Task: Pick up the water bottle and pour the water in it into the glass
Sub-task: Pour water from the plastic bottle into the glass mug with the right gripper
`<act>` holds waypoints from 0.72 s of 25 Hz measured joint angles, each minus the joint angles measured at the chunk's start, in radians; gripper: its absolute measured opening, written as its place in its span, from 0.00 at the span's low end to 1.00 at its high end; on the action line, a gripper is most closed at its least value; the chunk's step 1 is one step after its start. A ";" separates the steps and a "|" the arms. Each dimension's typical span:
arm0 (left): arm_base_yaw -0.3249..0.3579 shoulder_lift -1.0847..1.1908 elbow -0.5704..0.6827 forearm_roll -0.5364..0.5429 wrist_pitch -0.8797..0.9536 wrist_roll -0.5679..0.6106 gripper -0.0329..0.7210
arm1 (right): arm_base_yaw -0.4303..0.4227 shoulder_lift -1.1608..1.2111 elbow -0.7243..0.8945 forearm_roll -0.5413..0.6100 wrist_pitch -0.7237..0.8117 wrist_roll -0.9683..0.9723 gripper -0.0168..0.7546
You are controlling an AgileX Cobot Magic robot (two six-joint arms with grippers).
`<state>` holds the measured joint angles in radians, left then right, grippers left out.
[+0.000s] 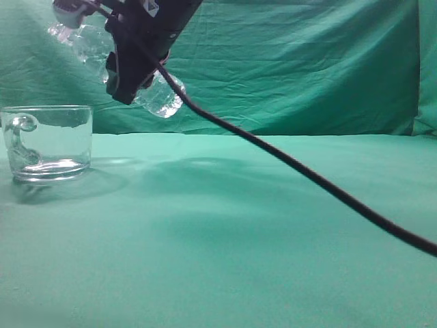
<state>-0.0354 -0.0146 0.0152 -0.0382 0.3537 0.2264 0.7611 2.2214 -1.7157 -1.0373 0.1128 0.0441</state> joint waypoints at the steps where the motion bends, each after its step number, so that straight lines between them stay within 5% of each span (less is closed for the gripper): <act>1: 0.000 0.000 0.000 0.000 0.000 0.000 0.04 | 0.000 0.002 0.000 -0.045 -0.003 0.000 0.43; 9: 0.000 0.000 0.000 0.000 0.000 0.000 0.04 | 0.000 0.004 0.000 -0.318 -0.017 -0.002 0.43; 18: 0.000 0.000 0.000 0.000 0.000 0.000 0.04 | 0.000 0.004 0.000 -0.421 -0.027 -0.006 0.43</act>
<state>-0.0354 -0.0146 0.0152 -0.0382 0.3537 0.2264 0.7611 2.2253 -1.7157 -1.4584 0.0859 0.0380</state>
